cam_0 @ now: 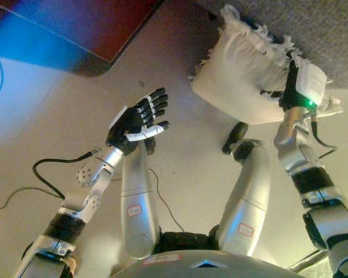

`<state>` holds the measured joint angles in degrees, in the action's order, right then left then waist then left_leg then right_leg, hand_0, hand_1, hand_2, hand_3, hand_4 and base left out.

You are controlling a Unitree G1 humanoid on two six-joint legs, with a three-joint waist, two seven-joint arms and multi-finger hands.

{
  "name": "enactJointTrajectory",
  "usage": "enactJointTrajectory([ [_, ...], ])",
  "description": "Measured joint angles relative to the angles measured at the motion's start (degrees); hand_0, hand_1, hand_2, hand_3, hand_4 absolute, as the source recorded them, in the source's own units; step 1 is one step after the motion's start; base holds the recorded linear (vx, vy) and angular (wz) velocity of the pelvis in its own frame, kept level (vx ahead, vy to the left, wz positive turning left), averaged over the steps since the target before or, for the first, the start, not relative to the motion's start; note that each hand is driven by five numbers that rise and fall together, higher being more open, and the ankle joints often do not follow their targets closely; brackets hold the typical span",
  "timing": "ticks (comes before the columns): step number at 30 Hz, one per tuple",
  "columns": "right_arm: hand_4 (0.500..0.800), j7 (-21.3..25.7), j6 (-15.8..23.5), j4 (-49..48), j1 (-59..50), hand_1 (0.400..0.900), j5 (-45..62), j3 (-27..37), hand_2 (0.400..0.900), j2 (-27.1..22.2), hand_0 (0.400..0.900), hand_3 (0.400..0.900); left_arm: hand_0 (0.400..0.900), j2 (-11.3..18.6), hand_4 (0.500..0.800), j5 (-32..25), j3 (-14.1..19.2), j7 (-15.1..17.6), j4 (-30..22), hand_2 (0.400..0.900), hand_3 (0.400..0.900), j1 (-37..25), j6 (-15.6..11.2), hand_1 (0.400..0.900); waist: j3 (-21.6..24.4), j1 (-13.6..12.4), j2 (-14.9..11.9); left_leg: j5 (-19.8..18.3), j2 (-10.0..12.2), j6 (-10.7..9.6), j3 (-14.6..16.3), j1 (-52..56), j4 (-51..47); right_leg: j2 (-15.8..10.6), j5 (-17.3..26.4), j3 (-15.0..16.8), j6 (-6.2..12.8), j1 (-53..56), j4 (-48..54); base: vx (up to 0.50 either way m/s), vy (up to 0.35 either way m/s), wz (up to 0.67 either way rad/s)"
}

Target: Pick up the pillow and put it on the sofa.

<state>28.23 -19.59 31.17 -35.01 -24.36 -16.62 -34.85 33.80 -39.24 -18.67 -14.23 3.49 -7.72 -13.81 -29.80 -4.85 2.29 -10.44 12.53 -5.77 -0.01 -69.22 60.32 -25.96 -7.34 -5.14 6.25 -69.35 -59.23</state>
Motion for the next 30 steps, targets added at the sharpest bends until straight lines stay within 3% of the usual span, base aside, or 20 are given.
enactJointTrajectory([
  [12, 0.800, -3.8, -8.3, 10.6, -12.3, 0.900, 5.9, -4.8, 0.900, 0.0, 0.900, 0.900, 0.900, -0.1, 0.800, -2.2, -2.8, -0.1, 0.0, 0.900, 0.900, -3.7, 0.3, 0.900, 0.0, -1.7, 0.1, -0.2, -0.9, -0.2, -2.4, -6.2, 4.5, -1.9, -2.1, 0.0, -0.77, -5.1, -6.7, 0.00, 0.017, 0.13],
  [13, 0.500, -3.8, -8.6, 11.4, -12.9, 0.400, 6.5, -5.0, 0.400, 0.0, 0.400, 0.400, 0.900, -0.2, 0.800, -2.2, -2.8, -0.2, 0.0, 0.900, 0.900, -3.7, 0.3, 0.900, 0.0, -2.0, 0.1, -0.2, -1.0, -0.2, -2.5, -6.2, 4.5, -2.0, -2.2, 0.0, -0.84, -5.1, -6.8, 0.00, 0.013, 0.06],
  [20, 0.500, -4.7, -11.1, 14.5, -16.6, 0.400, 10.6, -5.5, 0.400, -0.4, 0.400, 0.400, 0.900, -2.0, 0.800, -2.2, -3.7, -0.1, 0.1, 0.900, 0.900, -4.4, 1.5, 0.900, 0.0, -3.2, 0.1, -0.2, -1.6, -0.2, -2.6, -6.8, 4.4, -2.8, -2.3, -0.1, -0.89, -5.6, -7.2, 0.00, 0.007, 0.03],
  [30, 0.500, -1.0, -7.5, 13.0, -14.6, 0.400, 15.4, -4.3, 0.400, 1.0, 0.400, 0.400, 0.900, -4.1, 0.800, -2.1, -4.6, 2.2, 0.1, 0.900, 0.900, -5.3, 2.6, 0.900, 0.0, -3.1, 0.1, -0.4, -1.6, -0.2, -2.5, -5.6, 4.6, -2.8, -3.4, -0.2, -0.66, -4.2, -7.0, -0.02, 0.009, -0.07],
])
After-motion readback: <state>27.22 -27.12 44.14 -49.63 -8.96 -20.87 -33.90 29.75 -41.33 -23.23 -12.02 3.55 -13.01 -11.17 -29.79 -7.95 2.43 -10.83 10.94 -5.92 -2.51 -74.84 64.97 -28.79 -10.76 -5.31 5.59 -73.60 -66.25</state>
